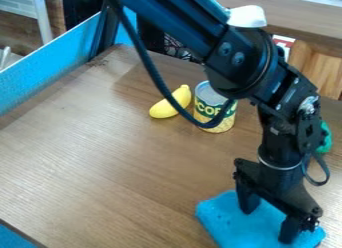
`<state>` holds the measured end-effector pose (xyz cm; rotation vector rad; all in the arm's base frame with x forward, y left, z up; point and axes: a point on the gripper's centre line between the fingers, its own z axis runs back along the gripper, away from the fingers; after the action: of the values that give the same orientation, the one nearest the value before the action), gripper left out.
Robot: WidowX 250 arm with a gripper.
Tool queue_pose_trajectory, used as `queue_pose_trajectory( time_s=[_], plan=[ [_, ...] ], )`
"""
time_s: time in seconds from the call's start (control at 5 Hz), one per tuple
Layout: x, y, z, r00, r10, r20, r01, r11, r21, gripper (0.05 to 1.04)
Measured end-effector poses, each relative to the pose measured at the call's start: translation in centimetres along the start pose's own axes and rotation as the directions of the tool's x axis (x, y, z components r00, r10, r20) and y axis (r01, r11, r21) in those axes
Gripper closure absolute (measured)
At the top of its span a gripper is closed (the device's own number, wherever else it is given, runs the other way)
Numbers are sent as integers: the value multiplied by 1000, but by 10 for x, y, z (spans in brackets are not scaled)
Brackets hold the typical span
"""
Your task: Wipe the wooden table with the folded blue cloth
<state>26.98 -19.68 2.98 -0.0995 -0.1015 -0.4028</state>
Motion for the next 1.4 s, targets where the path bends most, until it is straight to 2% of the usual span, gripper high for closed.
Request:
queue_pose_trajectory(
  time_s=[0.2, 0.4, 0.8, 1.0, 1.2, 1.4],
  plan=[
    [-15, 35, 4, 995, 98, 8, -98, 995, 8, 83],
    [-32, 81, 9, 962, 273, 7, -273, 960, 57, 83],
    [-78, 169, 18, 849, 528, 24, -527, 842, 115, 83],
    [-100, 212, 25, 814, 579, 39, -576, 799, 171, 83],
    [-128, 258, 36, 771, 635, 45, -629, 749, 206, 83],
    [-152, 295, 46, 733, 678, 46, -671, 710, 214, 83]
  ],
)
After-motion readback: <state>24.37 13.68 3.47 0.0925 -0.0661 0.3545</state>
